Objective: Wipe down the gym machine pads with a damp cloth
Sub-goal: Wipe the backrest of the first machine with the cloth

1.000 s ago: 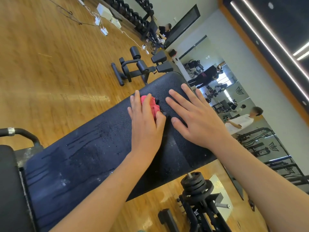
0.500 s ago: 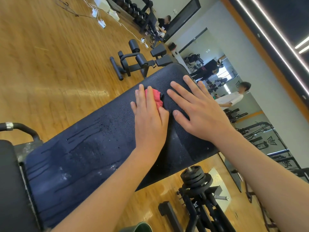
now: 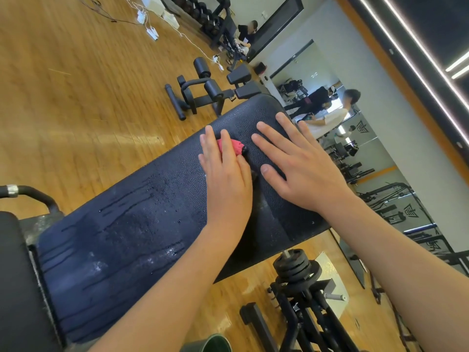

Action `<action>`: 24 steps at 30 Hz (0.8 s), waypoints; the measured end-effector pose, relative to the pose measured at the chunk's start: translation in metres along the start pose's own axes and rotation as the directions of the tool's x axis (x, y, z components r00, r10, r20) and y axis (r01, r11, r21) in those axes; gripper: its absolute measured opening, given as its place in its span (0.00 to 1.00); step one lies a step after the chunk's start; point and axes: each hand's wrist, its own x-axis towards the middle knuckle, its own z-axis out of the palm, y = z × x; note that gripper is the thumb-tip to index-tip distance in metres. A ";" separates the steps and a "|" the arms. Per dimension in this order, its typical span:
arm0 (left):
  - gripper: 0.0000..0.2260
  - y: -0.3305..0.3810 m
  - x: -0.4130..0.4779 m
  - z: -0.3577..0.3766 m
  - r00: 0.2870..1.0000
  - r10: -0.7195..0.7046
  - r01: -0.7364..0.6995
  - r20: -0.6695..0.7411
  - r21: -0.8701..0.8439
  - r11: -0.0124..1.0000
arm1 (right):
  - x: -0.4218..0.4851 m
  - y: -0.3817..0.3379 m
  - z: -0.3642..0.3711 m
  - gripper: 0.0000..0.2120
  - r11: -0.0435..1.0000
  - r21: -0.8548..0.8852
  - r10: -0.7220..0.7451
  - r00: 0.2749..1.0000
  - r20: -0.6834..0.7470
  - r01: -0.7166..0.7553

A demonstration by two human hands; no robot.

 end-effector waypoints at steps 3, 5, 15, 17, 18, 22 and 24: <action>0.23 -0.001 -0.005 0.000 1.000 -0.002 0.002 -0.006 -0.026 1.000 | 0.000 0.000 0.001 0.29 1.000 -0.001 -0.002 1.000 -0.006 0.002; 0.23 -0.001 -0.013 0.000 1.000 0.002 -0.002 -0.009 -0.032 0.999 | 0.000 0.000 0.002 0.28 1.000 -0.003 -0.002 1.000 -0.016 0.001; 0.25 -0.018 -0.065 -0.010 0.997 0.024 -0.020 0.075 -0.052 0.998 | -0.001 0.000 0.001 0.28 1.000 0.006 -0.006 1.000 -0.030 0.006; 0.24 -0.016 -0.051 -0.009 0.998 0.026 -0.022 0.050 -0.066 0.998 | -0.001 -0.001 0.001 0.28 1.000 0.009 -0.007 1.000 -0.027 0.008; 0.23 -0.014 -0.044 -0.008 0.999 0.023 -0.021 0.032 -0.073 0.997 | -0.001 -0.002 0.001 0.28 1.000 0.006 -0.007 1.000 -0.026 0.007; 0.23 -0.001 -0.041 0.001 0.998 -0.063 0.061 -0.021 -0.084 0.995 | -0.001 -0.001 0.001 0.28 1.000 -0.003 -0.009 1.000 -0.018 0.009; 0.23 0.003 -0.047 0.004 0.994 -0.104 0.102 -0.028 -0.087 0.991 | -0.001 0.000 0.001 0.28 1.000 -0.004 -0.007 1.000 -0.018 0.007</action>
